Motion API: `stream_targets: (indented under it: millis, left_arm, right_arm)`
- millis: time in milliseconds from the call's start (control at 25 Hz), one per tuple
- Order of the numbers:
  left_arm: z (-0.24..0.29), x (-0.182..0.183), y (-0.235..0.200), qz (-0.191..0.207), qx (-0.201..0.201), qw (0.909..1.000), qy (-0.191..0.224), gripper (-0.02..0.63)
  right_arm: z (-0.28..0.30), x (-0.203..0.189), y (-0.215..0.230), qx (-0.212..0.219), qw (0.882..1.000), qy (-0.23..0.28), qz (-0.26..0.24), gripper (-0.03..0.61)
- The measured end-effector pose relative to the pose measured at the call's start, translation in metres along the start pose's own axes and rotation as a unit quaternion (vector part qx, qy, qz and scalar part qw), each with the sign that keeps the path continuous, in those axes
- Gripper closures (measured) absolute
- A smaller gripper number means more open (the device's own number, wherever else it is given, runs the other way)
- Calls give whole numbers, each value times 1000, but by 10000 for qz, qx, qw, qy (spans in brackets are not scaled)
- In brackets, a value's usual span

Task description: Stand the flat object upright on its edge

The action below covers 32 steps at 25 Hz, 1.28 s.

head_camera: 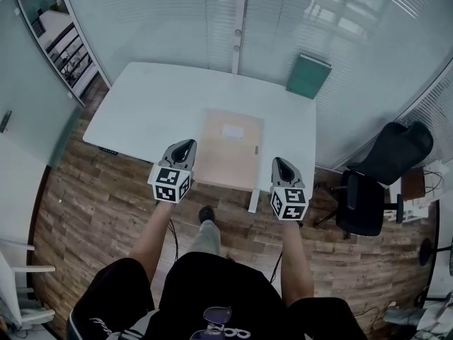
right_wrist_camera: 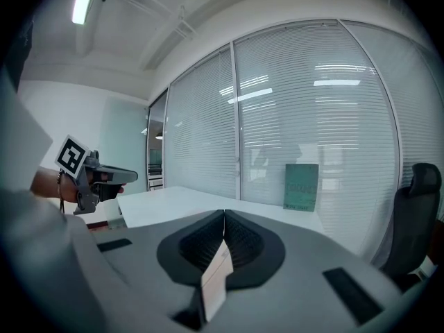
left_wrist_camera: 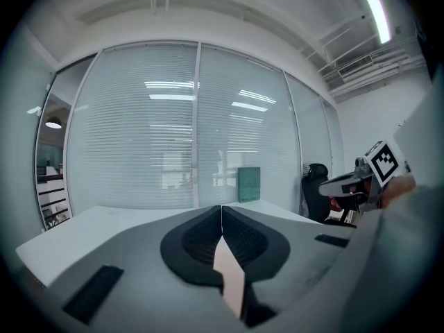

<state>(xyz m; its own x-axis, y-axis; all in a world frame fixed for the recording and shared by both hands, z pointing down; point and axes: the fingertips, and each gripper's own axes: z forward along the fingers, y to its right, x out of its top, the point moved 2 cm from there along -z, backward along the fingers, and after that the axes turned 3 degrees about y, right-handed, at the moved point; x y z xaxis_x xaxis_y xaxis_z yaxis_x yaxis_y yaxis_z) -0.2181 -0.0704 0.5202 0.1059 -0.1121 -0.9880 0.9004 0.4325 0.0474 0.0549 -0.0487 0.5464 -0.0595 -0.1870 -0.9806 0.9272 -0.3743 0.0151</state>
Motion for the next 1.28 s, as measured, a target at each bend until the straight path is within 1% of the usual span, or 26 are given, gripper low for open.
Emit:
stream_targets:
  millis: [280,600,760,880,1000,1120,1280]
  left_arm:
    - [25,-17,-16,-146,-39,9998,-140,592]
    - [48,-23,-35,-211,-109,9994,-258,592]
    - [59,-32,-45,-270,-169,9987,-390,592]
    - [69,-41,-51,-369,-290,9976,-508,592]
    - [75,-50,-53,-493,-513,9956,-617,592]
    - [79,-60,-53,-531,-724,9932,-738,591]
    - [88,-69,-61,-637,-790,9914,-825,589]
  right_arm:
    - [32,-3,10,-9,9999,-99,52,557]
    - [66,-3,6,110,9996,-232,91,557]
    - [84,-7,5,153,9992,-348,139,557]
    - [95,-9,5,180,9987,-439,183,557]
    - [105,-12,3,210,9980,-544,232,557]
    - [114,-17,-1,284,9968,-657,354,557]
    - [126,-25,-3,361,9950,-843,406,555]
